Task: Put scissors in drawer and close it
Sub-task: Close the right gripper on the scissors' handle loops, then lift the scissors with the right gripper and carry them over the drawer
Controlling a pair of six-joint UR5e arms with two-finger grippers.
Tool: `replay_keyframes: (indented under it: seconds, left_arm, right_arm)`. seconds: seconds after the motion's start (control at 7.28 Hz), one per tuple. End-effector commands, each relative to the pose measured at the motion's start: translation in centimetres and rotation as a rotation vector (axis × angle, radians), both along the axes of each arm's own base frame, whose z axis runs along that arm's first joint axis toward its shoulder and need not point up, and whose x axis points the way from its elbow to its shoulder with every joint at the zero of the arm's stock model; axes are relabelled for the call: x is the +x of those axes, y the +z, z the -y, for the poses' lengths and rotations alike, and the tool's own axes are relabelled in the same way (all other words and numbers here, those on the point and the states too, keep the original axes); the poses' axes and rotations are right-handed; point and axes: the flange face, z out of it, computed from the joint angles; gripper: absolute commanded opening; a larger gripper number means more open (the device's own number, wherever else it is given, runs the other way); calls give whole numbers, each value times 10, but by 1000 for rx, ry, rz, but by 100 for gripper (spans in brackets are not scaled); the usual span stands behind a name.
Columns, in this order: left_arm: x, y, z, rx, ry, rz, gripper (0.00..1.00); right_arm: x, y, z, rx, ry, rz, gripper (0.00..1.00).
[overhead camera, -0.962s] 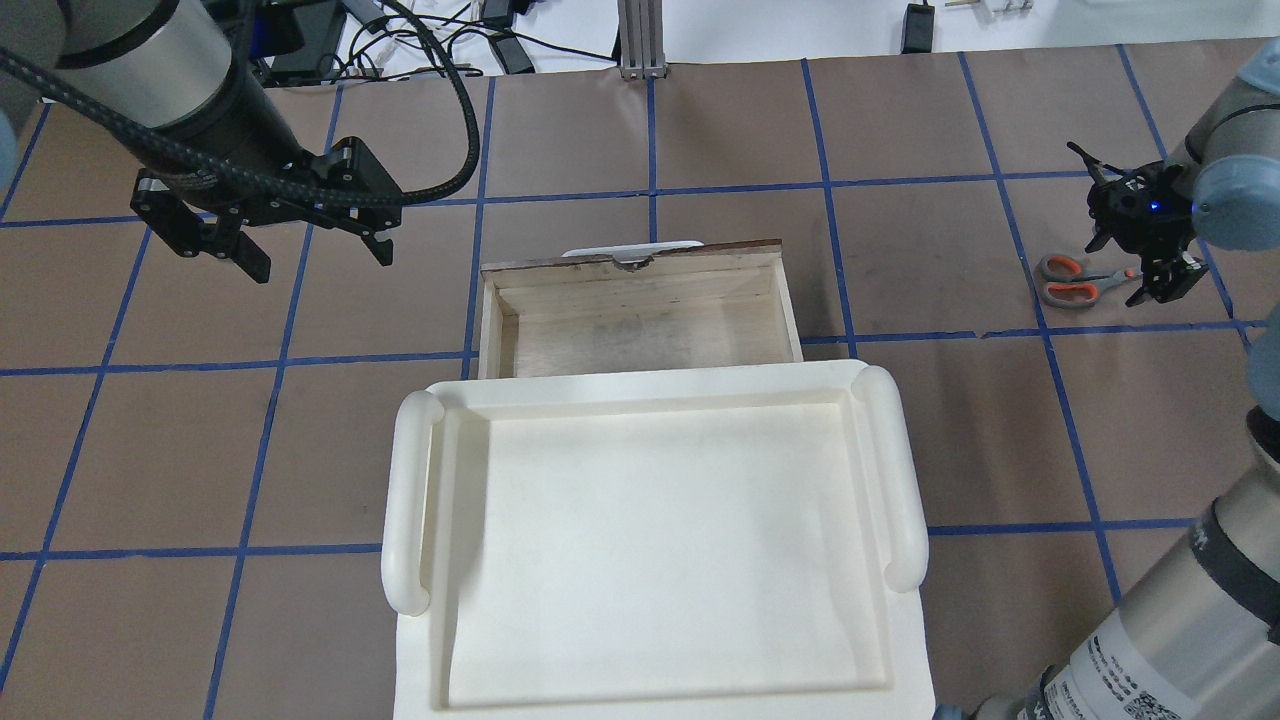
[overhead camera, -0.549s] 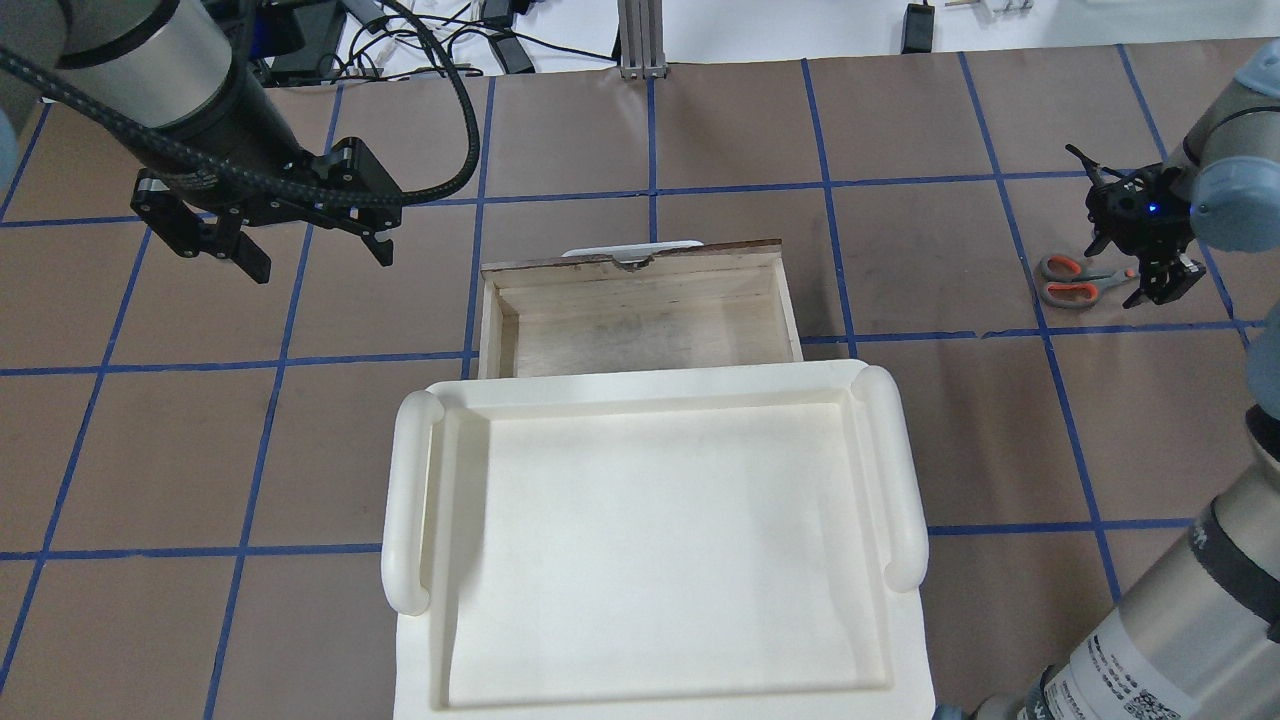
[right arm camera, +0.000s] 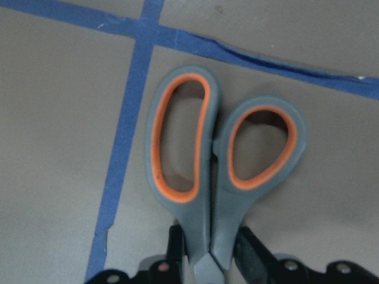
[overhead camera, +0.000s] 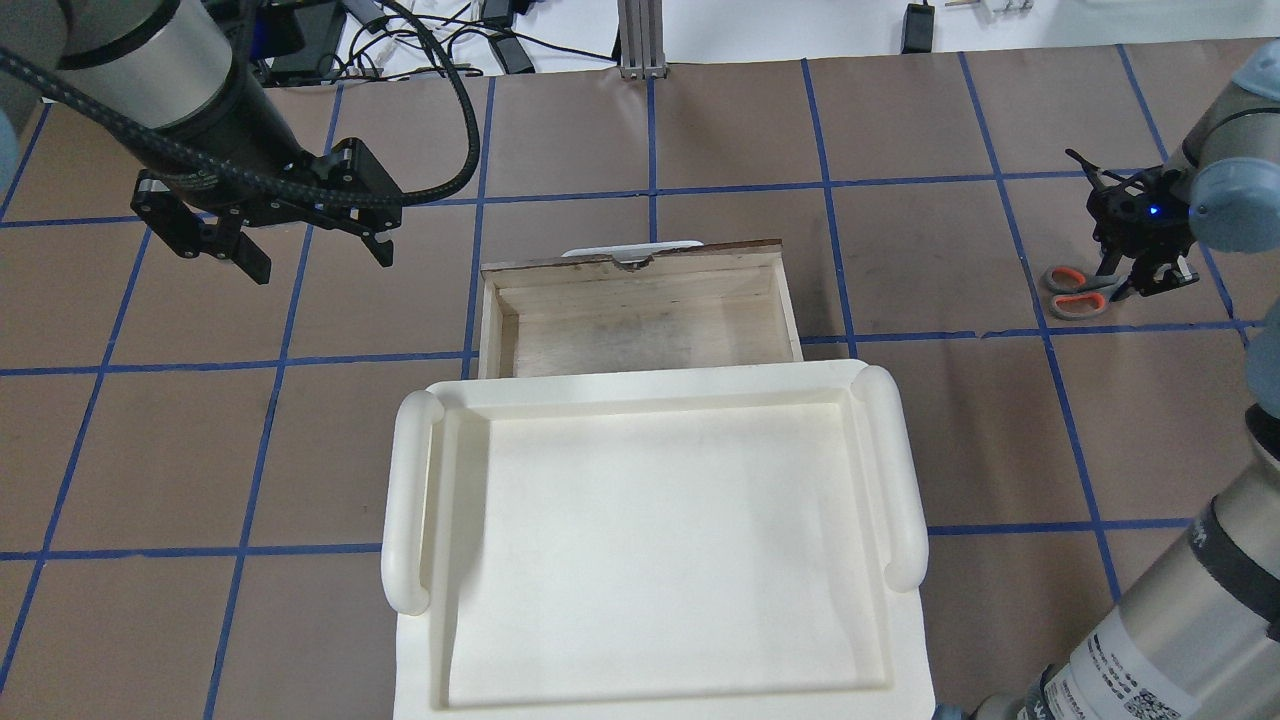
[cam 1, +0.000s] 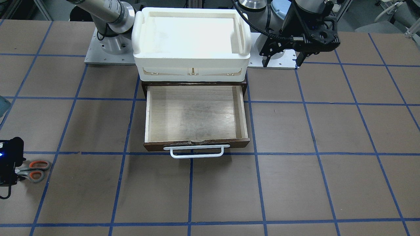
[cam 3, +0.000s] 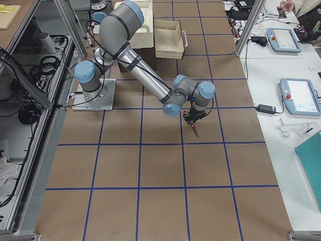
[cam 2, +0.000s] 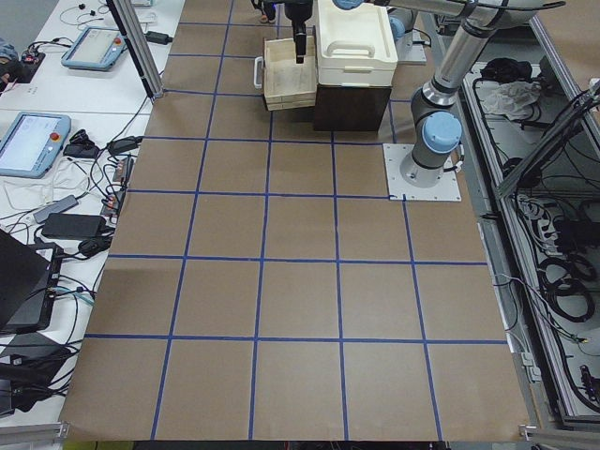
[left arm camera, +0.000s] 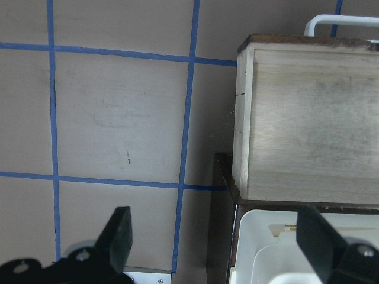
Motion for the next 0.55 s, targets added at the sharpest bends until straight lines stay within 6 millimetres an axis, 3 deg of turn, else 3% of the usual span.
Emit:
replay_keyframes:
  seconds: [0.0,0.27,0.41]
  left_arm:
    - [0,0,0,0,0,0,100]
    - [0,0,0,-1,0,0,100]
    - [0,0,0,0,0,0,100]
  right_arm:
    - [-1,6,2,-6,38,-12,0]
    - [0,22,5,-31,47,-23,0]
    - [5,46,6,-70,46,-46,0]
